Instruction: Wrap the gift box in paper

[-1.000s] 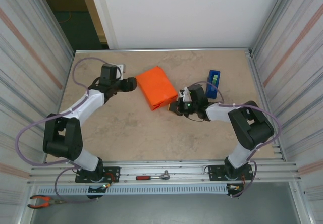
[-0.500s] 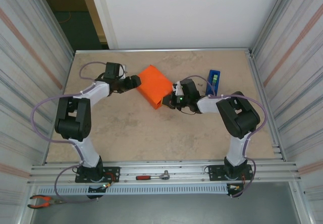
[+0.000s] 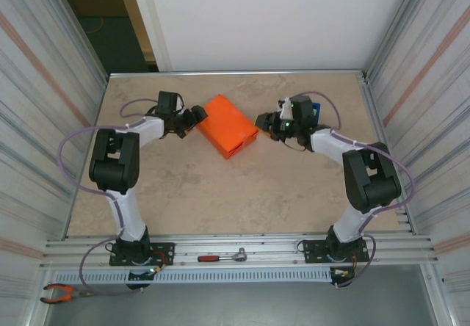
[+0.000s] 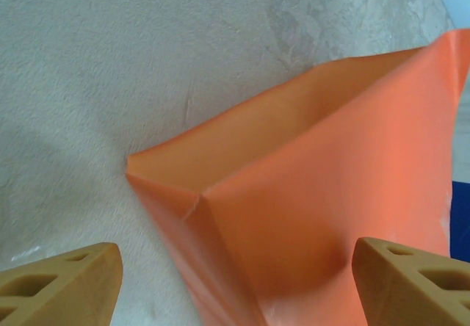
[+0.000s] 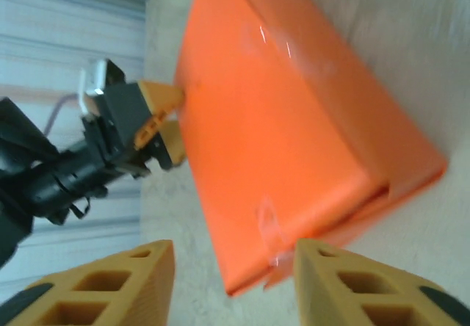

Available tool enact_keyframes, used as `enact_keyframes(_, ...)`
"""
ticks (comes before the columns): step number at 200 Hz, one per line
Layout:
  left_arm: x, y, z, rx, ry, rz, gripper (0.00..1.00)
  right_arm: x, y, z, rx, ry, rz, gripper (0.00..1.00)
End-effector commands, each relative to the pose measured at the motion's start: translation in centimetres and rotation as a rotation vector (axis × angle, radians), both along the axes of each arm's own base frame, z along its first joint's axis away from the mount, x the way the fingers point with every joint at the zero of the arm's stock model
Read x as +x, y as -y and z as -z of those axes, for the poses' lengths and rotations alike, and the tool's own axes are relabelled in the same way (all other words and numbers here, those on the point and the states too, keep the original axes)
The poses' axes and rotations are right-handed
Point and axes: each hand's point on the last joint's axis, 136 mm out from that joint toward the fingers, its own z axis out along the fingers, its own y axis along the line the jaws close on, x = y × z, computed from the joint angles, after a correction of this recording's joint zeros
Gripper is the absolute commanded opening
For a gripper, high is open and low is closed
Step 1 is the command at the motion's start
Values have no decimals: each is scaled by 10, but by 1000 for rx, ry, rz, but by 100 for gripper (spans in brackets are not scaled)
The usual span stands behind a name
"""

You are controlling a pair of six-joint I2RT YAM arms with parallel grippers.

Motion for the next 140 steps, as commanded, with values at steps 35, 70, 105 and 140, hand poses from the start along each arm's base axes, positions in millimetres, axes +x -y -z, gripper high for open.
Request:
enact_keyframes(35, 25, 22, -5, -92, -4, 26, 76, 46, -16, 46, 6, -95, 20, 50)
enact_keyframes(70, 32, 30, -6, -116, 5, 59, 61, 34, -29, 65, 79, -142, 24, 45)
enact_keyframes(105, 39, 37, -4, -122, 16, 115, 34, 17, -34, 69, 86, -150, 22, 42)
enact_keyframes(140, 46, 45, -25, -133, 95, 186, 15, 8, -37, 64, 87, -143, 14, 42)
